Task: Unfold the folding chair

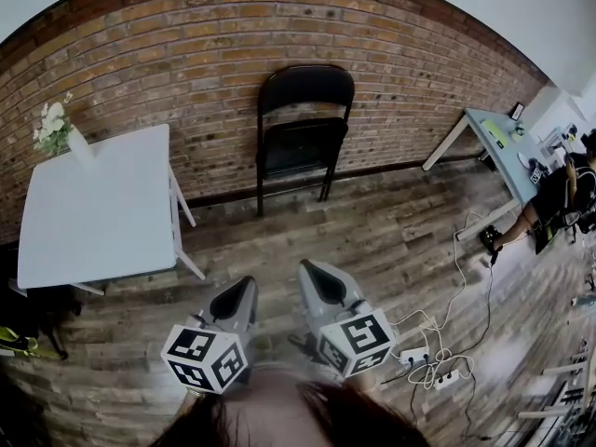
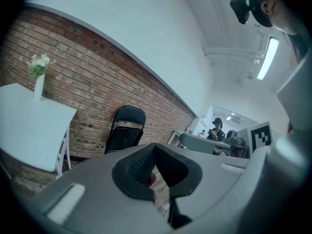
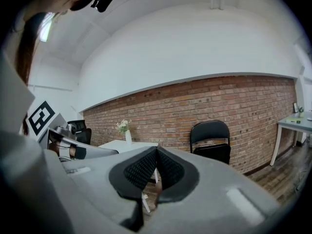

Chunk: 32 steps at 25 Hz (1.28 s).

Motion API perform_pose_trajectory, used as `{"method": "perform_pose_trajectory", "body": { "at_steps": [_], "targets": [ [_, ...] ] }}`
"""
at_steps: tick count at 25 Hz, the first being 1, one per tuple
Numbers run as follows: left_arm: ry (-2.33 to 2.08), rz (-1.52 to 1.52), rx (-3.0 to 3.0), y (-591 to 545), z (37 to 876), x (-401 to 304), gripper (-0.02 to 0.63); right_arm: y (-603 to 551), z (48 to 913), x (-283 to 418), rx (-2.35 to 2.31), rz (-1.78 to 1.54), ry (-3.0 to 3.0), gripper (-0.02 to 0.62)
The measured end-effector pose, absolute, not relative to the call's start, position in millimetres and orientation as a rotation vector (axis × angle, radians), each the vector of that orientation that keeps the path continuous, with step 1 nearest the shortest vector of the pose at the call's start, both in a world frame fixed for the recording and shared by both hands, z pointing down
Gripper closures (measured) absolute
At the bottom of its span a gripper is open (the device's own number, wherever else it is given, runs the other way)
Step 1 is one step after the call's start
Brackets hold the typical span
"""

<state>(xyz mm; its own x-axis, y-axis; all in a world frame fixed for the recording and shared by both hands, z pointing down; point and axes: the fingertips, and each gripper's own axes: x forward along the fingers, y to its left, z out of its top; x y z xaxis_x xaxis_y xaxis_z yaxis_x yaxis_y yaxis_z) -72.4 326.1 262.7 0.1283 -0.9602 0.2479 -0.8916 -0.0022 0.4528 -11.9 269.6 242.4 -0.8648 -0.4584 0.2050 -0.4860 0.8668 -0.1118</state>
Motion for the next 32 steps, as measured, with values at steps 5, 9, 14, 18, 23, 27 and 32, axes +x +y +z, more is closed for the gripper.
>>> {"method": "perform_pose_trajectory", "body": {
  "at_steps": [5,9,14,18,23,27,32],
  "targets": [
    [-1.766,-0.152,1.906,318.2,271.0,-81.8,0.611,262.9,249.2,-17.9,0.75,0.255,-2.847,0.601],
    [-1.755,-0.126,1.914,310.0,276.1,-84.4,0.611,253.8,254.0,-16.3,0.784,0.267,-2.841,0.601],
    [-1.741,-0.111,1.923,292.4,282.4,-83.7,0.611,230.9,256.6,-15.2,0.821,0.308,-2.853,0.601],
    [-1.732,-0.096,1.932,268.2,283.0,-85.2,0.611,205.7,256.9,-21.9,0.823,0.331,-2.868,0.601],
    [-1.73,-0.08,1.929,231.5,282.8,-96.1,0.611,171.4,258.9,-32.1,0.816,0.358,-2.875,0.601],
    [-1.731,-0.07,1.931,194.6,278.8,-104.7,0.611,135.5,258.2,-37.5,0.826,0.38,-2.872,0.601],
    [-1.721,-0.054,1.941,142.4,274.4,-108.8,0.611,84.6,252.9,-42.2,0.835,0.396,-2.88,0.601]
  ]
}}
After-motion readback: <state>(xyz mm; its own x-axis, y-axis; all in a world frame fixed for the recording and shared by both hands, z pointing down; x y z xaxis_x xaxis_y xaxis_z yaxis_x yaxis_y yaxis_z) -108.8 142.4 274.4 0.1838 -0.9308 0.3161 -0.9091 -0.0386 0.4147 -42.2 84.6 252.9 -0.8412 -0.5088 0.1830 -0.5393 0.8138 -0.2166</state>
